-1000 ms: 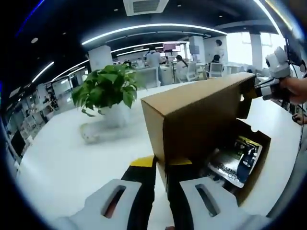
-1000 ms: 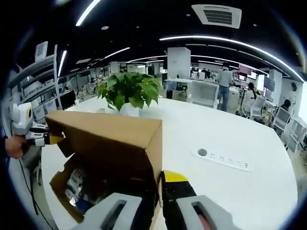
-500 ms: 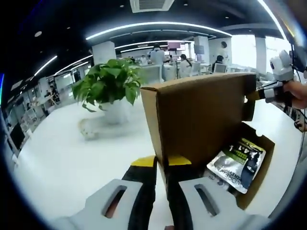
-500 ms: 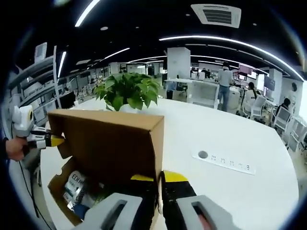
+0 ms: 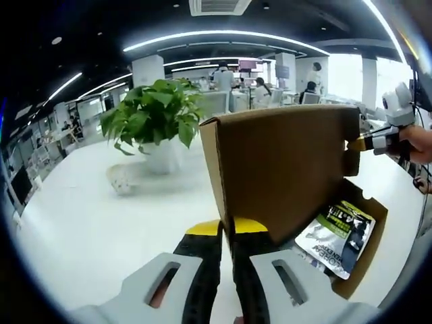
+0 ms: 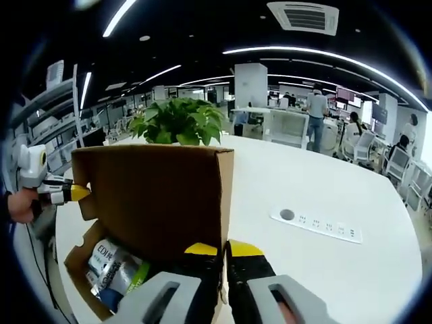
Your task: Operate the shoe box by opening the lid, removing the specified soft item, and placing it in the target area until the item is outside and the box remains undamaged.
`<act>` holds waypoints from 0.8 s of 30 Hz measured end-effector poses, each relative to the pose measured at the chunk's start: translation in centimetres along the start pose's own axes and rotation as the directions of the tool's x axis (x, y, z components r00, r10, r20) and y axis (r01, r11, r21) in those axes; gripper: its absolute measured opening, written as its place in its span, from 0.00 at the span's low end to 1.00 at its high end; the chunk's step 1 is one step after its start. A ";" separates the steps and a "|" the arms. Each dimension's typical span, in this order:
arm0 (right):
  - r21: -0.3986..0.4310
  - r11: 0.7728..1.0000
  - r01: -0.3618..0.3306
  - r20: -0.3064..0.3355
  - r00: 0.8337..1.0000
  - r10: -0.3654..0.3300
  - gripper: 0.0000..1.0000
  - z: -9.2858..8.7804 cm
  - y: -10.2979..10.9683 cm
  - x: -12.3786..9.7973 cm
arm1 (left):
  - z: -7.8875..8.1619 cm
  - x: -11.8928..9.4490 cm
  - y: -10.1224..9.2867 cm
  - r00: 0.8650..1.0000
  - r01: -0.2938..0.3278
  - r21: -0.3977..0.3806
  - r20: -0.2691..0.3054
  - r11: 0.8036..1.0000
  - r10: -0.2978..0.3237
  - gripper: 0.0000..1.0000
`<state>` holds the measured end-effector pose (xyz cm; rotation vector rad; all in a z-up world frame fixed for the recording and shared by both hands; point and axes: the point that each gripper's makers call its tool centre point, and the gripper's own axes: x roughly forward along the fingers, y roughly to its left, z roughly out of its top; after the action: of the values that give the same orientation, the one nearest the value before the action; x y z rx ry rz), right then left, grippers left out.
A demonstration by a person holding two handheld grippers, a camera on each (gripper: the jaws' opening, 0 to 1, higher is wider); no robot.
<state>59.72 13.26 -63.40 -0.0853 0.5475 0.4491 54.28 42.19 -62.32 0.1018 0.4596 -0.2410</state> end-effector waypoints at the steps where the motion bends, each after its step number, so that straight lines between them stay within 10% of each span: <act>1: -0.001 1.000 0.000 -0.005 1.000 0.000 0.00 -0.2 0.0 0.1 | 0.0 0.0 0.0 1.000 0.000 -0.002 -0.001 1.000 0.000 0.03; 24: 0.020 1.000 -0.008 -0.019 1.000 0.009 0.00 -0.4 -0.5 1.3 | 0.3 1.5 0.7 1.000 -0.022 -0.034 -0.012 0.999 0.022 0.03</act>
<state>60.69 13.26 -64.40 -0.0680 0.5712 0.4515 55.87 42.47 -62.72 0.0745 0.4739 -0.2110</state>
